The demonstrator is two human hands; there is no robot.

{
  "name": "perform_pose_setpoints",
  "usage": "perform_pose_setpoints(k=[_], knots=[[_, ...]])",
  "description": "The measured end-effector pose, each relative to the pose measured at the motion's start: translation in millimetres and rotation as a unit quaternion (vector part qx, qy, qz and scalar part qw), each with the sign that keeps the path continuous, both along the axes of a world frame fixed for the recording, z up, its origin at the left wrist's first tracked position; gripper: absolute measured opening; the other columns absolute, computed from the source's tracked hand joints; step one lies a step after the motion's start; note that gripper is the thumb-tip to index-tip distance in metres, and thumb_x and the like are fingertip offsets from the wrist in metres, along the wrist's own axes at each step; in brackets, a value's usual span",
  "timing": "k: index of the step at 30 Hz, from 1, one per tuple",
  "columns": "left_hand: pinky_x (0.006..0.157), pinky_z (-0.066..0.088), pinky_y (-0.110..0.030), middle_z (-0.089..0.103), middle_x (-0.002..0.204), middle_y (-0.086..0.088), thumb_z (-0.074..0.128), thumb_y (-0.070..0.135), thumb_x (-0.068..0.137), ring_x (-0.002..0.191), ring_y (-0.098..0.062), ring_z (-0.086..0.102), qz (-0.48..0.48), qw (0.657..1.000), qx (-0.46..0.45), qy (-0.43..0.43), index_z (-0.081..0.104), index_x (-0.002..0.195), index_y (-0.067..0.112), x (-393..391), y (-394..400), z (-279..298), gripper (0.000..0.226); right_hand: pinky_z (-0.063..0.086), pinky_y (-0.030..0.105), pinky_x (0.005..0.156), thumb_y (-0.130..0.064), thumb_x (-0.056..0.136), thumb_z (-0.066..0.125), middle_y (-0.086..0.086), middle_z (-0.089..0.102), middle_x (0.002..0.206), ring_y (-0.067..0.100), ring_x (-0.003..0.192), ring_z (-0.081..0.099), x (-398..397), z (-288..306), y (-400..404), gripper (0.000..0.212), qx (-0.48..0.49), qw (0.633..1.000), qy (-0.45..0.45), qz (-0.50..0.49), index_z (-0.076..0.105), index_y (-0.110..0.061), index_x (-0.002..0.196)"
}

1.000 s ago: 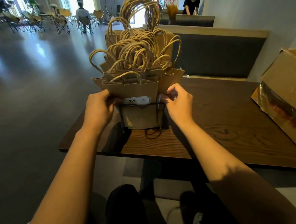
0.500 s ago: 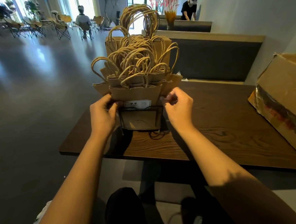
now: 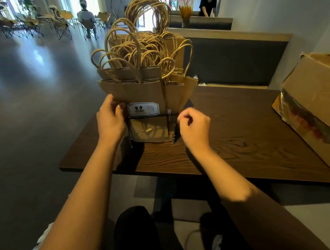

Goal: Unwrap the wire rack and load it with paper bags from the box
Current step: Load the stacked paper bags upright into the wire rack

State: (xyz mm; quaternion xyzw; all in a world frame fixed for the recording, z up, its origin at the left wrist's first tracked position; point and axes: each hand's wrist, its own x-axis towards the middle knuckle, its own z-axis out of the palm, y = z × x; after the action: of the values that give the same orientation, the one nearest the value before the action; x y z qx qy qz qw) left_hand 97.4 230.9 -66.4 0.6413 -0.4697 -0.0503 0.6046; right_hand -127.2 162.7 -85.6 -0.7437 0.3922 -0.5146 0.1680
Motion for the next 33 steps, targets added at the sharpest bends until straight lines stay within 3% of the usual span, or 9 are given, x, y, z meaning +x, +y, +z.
perform_pose_setpoints(k=[2,6,10,12,15,20,24,27,33], knots=[[0.096,0.056,-0.041,0.071,0.114,0.007,0.051,0.01,0.101,0.11,-0.007,0.065,0.002,1.0,-0.005,-0.011,0.063,0.122,0.019,-1.2,1.4,-5.1,0.026,0.059,0.037,0.072,0.001,0.085,0.052,-0.005,0.073,0.079,0.01,0.074,0.069,4.1,-20.4,7.6,0.03,0.078,0.997,0.02,0.009,0.076,-0.017,0.081],[0.09,0.057,-0.051,0.071,0.116,0.005,0.05,0.022,0.103,0.109,-0.015,0.067,-0.002,1.0,0.011,-0.007,0.06,0.121,0.021,1.2,2.0,-12.2,0.021,0.057,0.032,0.094,0.001,0.09,0.055,0.006,0.073,0.113,0.012,0.102,0.07,12.1,-37.1,21.7,0.036,0.138,0.99,0.029,0.016,0.071,-0.008,0.121],[0.089,0.055,-0.055,0.071,0.115,0.003,0.046,0.027,0.105,0.11,-0.022,0.066,0.006,0.999,0.03,-0.014,0.056,0.12,0.022,1.2,0.7,-12.2,0.018,0.047,0.032,0.109,-0.005,0.094,0.058,0.006,0.051,0.144,0.015,0.129,0.054,28.0,-41.6,39.1,0.058,0.191,0.981,0.021,0.022,0.045,-0.007,0.15],[0.091,0.055,-0.053,0.07,0.116,0.004,0.046,0.026,0.107,0.111,-0.021,0.066,0.006,0.999,0.036,-0.01,0.056,0.122,0.021,0.1,-1.0,-11.9,0.019,0.041,0.021,0.108,-0.011,0.095,0.062,0.002,0.036,0.153,0.015,0.135,0.045,36.8,-44.4,46.4,0.067,0.193,0.981,0.034,0.009,0.034,-0.008,0.155],[0.093,0.054,-0.05,0.069,0.118,0.007,0.045,0.025,0.108,0.113,-0.017,0.064,0.003,0.999,0.045,0.0,0.056,0.125,0.02,-0.6,-1.9,-10.4,0.021,0.036,0.012,0.095,-0.015,0.093,0.069,0.002,0.025,0.153,0.016,0.131,0.046,48.6,-45.2,53.1,0.075,0.189,0.981,0.038,-0.015,0.029,-0.006,0.156],[0.095,0.053,-0.041,0.064,0.12,0.016,0.043,0.025,0.109,0.114,-0.01,0.062,-0.008,0.999,0.054,-0.001,0.054,0.133,0.026,0.5,-4.2,-7.2,0.027,0.041,0.014,0.099,-0.015,0.087,0.076,-0.001,0.02,0.151,0.016,0.133,0.044,65.0,-43.1,56.7,0.086,0.192,0.981,-0.007,-0.034,0.026,-0.005,0.156],[0.091,0.052,-0.038,0.064,0.118,0.016,0.044,0.027,0.108,0.107,-0.006,0.059,-0.01,0.998,0.06,0.011,0.053,0.135,0.028,2.1,-5.9,-8.2,0.028,0.044,0.033,0.106,-0.017,0.082,0.078,0.002,0.033,0.142,0.023,0.131,0.039,67.1,-39.1,46.6,0.069,0.191,0.978,-0.023,-0.085,0.042,-0.01,0.141],[0.085,0.047,-0.033,0.064,0.116,0.014,0.044,0.022,0.108,0.104,-0.007,0.06,-0.005,0.998,0.065,0.006,0.052,0.136,0.026,1.3,-4.5,-10.4,0.03,0.043,0.034,0.1,-0.019,0.082,0.079,0.002,0.042,0.129,0.024,0.124,0.043,58.7,-36.0,35.0,0.05,0.187,0.977,-0.019,-0.097,0.049,-0.016,0.122],[0.091,0.054,-0.048,0.069,0.121,0.002,0.044,0.027,0.108,0.113,-0.026,0.065,0.0,0.997,0.071,-0.008,0.05,0.132,0.02,-0.9,-1.4,-11.0,0.026,0.048,0.034,0.085,-0.037,0.091,0.07,0.003,0.069,0.107,0.027,0.107,0.058,45.0,-32.1,16.6,0.034,0.187,0.968,0.143,-0.09,0.062,-0.013,0.114]])
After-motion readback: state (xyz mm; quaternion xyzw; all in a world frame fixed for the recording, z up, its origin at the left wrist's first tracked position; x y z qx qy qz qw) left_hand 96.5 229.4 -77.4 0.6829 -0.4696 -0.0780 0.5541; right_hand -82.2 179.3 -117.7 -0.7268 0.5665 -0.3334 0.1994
